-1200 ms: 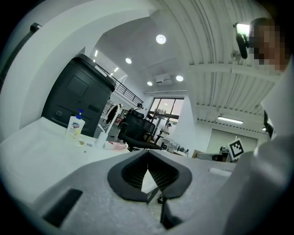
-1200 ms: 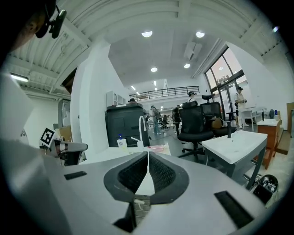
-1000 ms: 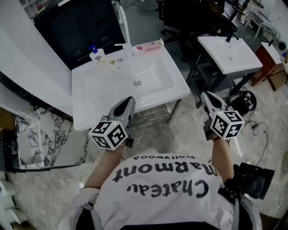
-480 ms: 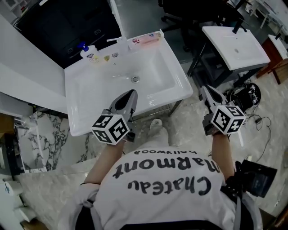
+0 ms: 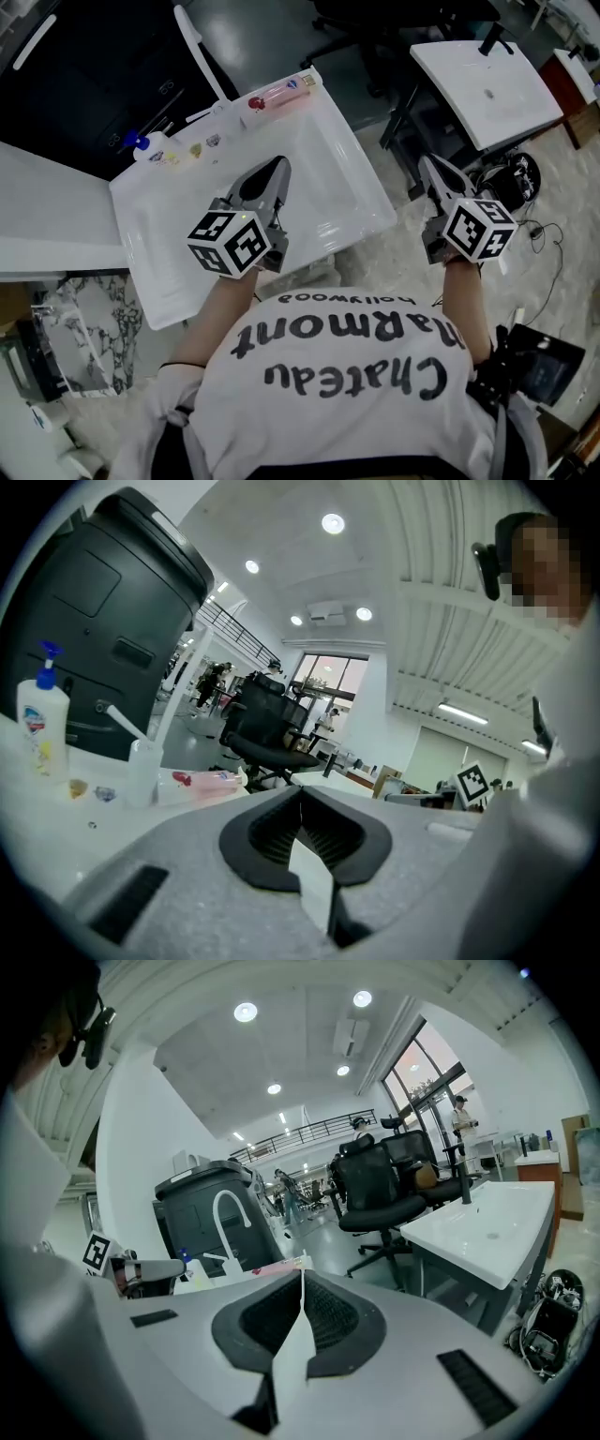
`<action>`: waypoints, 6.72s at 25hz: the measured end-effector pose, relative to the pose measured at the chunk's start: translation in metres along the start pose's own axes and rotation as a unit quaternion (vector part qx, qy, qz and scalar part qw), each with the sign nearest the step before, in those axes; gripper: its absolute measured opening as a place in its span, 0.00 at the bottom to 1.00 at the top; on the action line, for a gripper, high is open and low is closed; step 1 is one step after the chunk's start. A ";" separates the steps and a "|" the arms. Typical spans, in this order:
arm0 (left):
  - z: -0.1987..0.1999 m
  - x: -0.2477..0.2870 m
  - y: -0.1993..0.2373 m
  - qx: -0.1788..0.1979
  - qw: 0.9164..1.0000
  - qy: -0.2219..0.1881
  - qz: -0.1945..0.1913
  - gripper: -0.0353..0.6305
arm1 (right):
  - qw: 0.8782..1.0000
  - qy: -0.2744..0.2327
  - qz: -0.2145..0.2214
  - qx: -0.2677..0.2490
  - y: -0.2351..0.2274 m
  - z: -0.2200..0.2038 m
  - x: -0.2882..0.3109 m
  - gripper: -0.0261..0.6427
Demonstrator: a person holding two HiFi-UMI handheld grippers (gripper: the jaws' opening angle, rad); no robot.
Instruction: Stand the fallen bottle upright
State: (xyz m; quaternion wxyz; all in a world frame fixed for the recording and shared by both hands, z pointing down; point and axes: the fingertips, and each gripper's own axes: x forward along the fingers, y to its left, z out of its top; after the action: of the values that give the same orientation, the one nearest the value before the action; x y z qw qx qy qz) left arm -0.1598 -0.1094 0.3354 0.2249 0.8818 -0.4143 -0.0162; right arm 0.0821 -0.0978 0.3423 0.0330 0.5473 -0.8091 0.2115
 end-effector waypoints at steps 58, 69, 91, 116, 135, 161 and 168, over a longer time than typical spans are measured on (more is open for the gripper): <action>-0.056 0.289 0.145 0.391 0.774 0.493 0.060 0.36 | 0.951 0.172 0.255 0.033 -0.151 -0.022 0.235 0.06; -0.080 0.307 0.156 0.403 0.718 0.567 0.026 0.36 | 0.938 0.176 0.299 0.025 -0.150 -0.032 0.225 0.07; -0.078 0.309 0.154 0.369 0.742 0.560 0.008 0.35 | 0.943 0.162 0.278 0.081 -0.171 -0.024 0.231 0.06; -0.024 0.319 0.122 0.350 0.802 0.482 0.044 0.34 | 0.950 0.142 0.279 0.002 -0.156 -0.002 0.206 0.06; 0.062 0.293 0.119 0.324 0.873 0.336 0.144 0.34 | 0.948 0.129 0.290 -0.014 -0.130 0.012 0.188 0.06; 0.109 0.209 0.143 0.227 0.934 0.116 0.251 0.34 | 0.937 0.146 0.313 -0.053 -0.090 0.008 0.175 0.06; 0.117 0.177 0.157 0.177 0.935 0.033 0.307 0.34 | 0.934 0.149 0.322 -0.050 -0.081 0.008 0.175 0.06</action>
State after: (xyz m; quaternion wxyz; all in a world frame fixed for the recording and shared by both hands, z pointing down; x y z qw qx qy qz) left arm -0.1825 -0.3724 0.3223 0.0728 0.7373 -0.6533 0.1561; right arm 0.0867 -0.2787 0.4101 0.1107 0.2175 -0.9373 0.2488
